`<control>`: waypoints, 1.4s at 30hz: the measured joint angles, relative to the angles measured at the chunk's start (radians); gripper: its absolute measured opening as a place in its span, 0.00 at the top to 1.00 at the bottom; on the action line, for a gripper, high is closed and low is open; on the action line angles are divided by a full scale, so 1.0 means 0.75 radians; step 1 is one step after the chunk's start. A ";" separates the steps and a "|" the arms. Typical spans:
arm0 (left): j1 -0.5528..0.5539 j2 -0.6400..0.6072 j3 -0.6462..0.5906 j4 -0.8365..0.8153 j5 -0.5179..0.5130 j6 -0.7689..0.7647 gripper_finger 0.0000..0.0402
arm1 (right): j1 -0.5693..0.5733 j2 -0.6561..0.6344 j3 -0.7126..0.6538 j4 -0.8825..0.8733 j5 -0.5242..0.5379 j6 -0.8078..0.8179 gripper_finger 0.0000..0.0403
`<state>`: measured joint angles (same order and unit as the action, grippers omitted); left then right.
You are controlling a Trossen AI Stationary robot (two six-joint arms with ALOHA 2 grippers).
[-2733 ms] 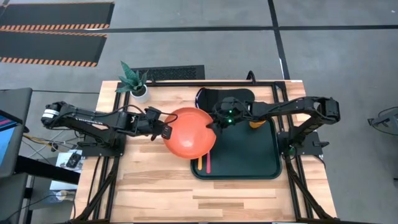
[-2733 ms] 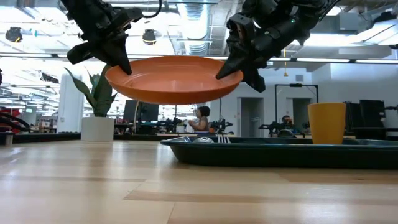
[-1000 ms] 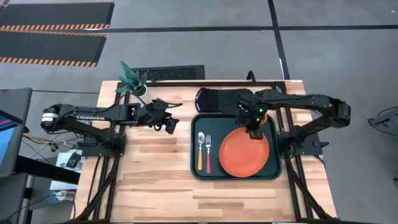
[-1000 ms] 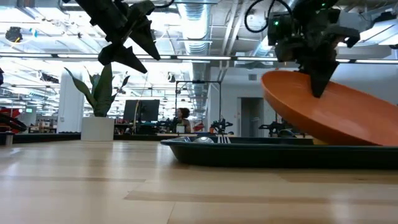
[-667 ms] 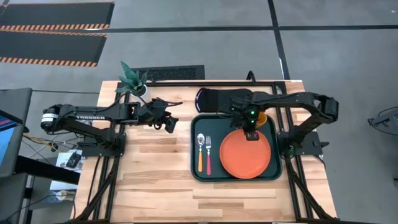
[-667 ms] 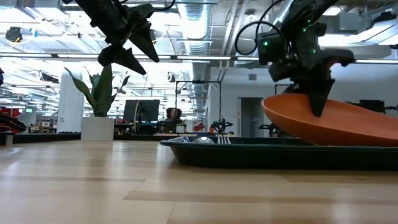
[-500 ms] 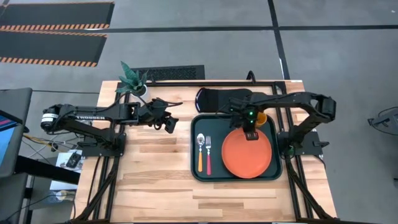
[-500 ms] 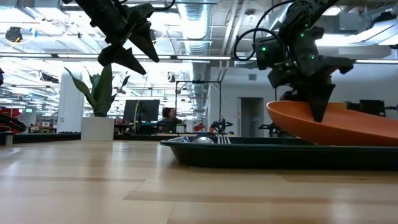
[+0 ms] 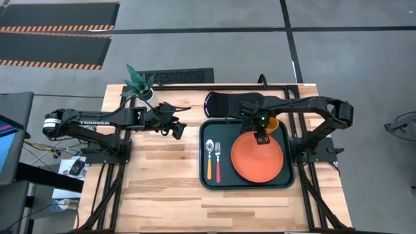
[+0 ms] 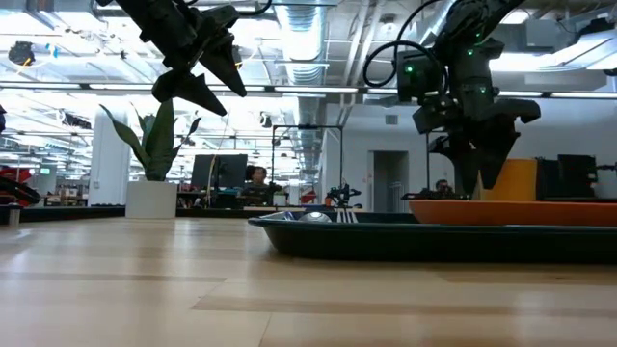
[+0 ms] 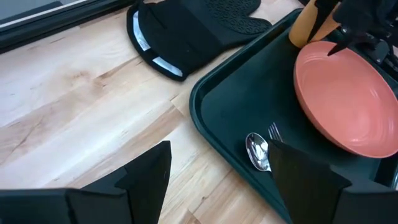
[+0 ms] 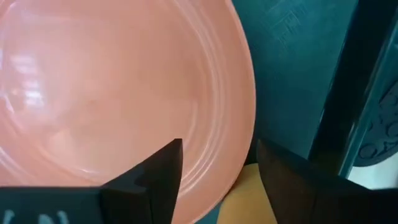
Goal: Pick and place plate/cup/fork/spoon on tray
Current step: Put the orange plate to the right of the pink fork on the green serving tray, then return to Home Position
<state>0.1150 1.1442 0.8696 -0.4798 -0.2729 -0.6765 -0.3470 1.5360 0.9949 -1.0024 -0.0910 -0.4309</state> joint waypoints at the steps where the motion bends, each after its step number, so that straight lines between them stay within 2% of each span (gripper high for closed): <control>1: 0.000 0.000 0.000 0.000 0.000 0.000 0.37 | 0.000 0.001 0.007 0.002 -0.001 0.025 0.43; 11: 0.013 0.009 0.000 0.005 -0.032 -0.031 0.37 | 0.060 -0.018 0.261 0.105 -0.046 0.216 0.47; 14: 0.019 0.014 0.000 0.028 -0.027 -0.031 0.42 | 0.105 -0.016 0.320 0.158 -0.088 0.265 0.49; 17: 0.018 0.000 0.000 0.111 -0.008 -0.012 0.50 | 0.139 -0.043 0.432 0.090 -0.171 0.300 0.51; 21: 0.030 -0.130 0.000 0.287 0.036 0.115 0.62 | 0.148 -0.188 0.541 0.006 -0.201 0.372 0.53; 27: 0.028 -0.376 0.003 0.462 0.006 0.414 0.73 | 0.128 -0.550 0.540 0.115 -0.191 0.557 0.57; 32: 0.021 -0.534 0.003 0.395 0.003 0.485 0.74 | 0.154 -0.849 0.440 0.077 -0.183 0.554 0.58; 35: 0.021 -0.582 0.003 0.376 -0.036 0.489 0.74 | 0.173 -1.037 0.285 0.121 -0.166 0.541 0.58; 39: 0.022 -0.603 0.002 0.349 -0.069 0.499 0.74 | 0.170 -1.313 -0.027 0.413 -0.078 0.646 0.57; 42: 0.022 -0.603 -0.038 0.319 -0.055 0.562 0.74 | 0.161 -1.510 -0.264 0.675 -0.074 0.711 0.57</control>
<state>0.1314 0.6919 0.8410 -0.2409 -0.3139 -0.2551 -0.2266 0.4034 0.7970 -0.4962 -0.1461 0.1023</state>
